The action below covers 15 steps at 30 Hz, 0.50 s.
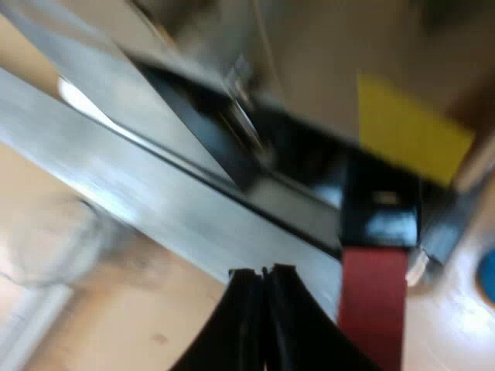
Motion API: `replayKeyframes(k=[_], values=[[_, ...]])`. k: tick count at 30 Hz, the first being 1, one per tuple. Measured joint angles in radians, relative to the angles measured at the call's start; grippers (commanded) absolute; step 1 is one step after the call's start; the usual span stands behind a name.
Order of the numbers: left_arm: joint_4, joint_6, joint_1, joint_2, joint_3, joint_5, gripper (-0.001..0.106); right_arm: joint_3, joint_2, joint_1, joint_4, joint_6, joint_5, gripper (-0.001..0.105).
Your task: Put the handle in the coffee machine
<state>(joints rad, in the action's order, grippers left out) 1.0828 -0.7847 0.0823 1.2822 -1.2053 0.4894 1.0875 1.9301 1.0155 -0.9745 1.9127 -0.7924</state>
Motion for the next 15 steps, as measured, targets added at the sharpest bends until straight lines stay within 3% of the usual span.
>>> replayKeyframes(k=[15], values=[[0.016,0.029,0.0,0.124,-0.016,-0.054,0.001,0.0,0.0,0.0,0.0,0.0,0.0,0.032]])
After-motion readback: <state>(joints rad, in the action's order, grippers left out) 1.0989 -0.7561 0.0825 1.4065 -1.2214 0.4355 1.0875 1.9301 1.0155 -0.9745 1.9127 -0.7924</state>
